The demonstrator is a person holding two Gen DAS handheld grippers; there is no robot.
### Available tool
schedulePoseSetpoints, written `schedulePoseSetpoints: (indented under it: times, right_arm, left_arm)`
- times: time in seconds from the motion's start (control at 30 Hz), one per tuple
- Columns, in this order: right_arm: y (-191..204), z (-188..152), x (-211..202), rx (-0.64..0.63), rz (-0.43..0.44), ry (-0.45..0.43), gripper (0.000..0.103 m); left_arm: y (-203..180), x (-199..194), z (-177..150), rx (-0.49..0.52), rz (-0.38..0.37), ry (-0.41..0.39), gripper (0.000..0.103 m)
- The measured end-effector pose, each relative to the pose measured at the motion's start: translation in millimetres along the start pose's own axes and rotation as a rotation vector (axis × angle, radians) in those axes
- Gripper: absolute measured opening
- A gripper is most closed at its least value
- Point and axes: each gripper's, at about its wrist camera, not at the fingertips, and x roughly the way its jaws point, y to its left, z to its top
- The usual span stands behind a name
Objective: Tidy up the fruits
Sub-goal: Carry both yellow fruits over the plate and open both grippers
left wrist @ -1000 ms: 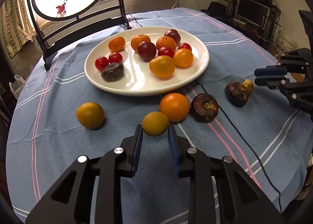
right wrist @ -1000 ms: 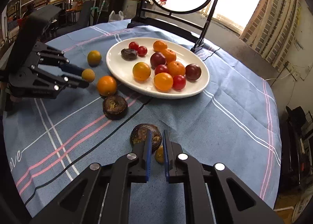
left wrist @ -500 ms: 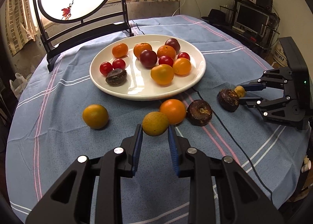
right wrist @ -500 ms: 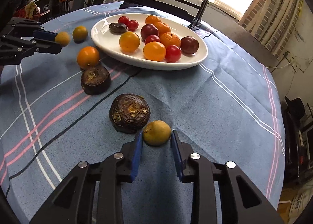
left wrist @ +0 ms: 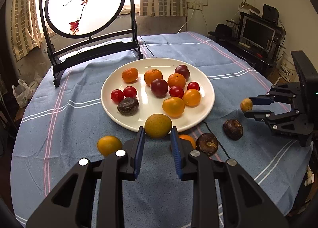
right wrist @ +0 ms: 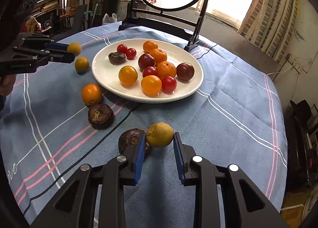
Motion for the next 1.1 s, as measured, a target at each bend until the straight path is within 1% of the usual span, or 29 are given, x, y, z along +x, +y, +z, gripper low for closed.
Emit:
schedulePoseSetpoints:
  times: [0.1,0.2,0.27,0.4,0.47,0.57,0.63,0.67,0.7,0.73,0.77,1.0,1.1]
  right_arm:
    - [-2.6,18.5,-4.0,0.008,0.009,-0.051,0.028]
    - [-2.5,49.7,-8.9,0.007,0.025,-0.128,0.028]
    - [-1.7,69.3,-4.7,0.008,0.04,-0.152,0.029]
    - [-8.2,103.4,34.7,0.07,0.06,-0.117,0.029]
    - [-9.8,114.1,55.9,0.081,0.073,-0.09,0.029]
    - [-13.5,126.7,81.3,0.095,0.069,-0.061,0.029]
    - [-18.0,132.7,92.8,0.11,0.067,-0.05,0.029]
    - [-17.5,133.9,96.7,0.113,0.066,-0.045,0.031]
    - [-18.8,135.3,99.0,0.118,0.046,-0.048,0.033]
    - [-20.5,136.0,99.6,0.124,0.038,-0.053,0.042]
    - [-21.6,135.8,98.4,0.129,0.042,-0.059,0.044]
    - [-17.6,123.1,84.8,0.113,0.04,-0.058,0.047]
    - [-11.2,110.4,70.4,0.092,0.052,-0.055,0.05]
  left_arm:
    - [4.3,3.0,9.6,-0.004,0.008,-0.009,0.026]
    - [11.4,6.8,25.4,-0.025,0.026,-0.03,0.026]
    - [15.1,12.9,37.3,-0.033,0.035,-0.035,0.026]
    - [18.4,40.6,56.8,-0.04,0.082,0.0,0.026]
    - [19.2,56.1,62.3,-0.033,0.095,0.02,0.026]
    - [20.0,76.0,67.4,-0.028,0.102,0.053,0.026]
    - [22.1,85.2,68.8,-0.029,0.097,0.061,0.028]
    - [22.7,88.4,69.1,-0.026,0.101,0.061,0.031]
    - [23.4,90.3,69.2,-0.026,0.104,0.06,0.044]
    - [25.1,90.8,69.3,-0.03,0.107,0.052,0.057]
    - [26.9,90.1,69.0,-0.034,0.111,0.04,0.06]
    - [30.9,84.7,61.7,-0.047,0.112,0.037,0.06]
    - [27.3,76.5,53.7,-0.042,0.109,0.037,0.06]
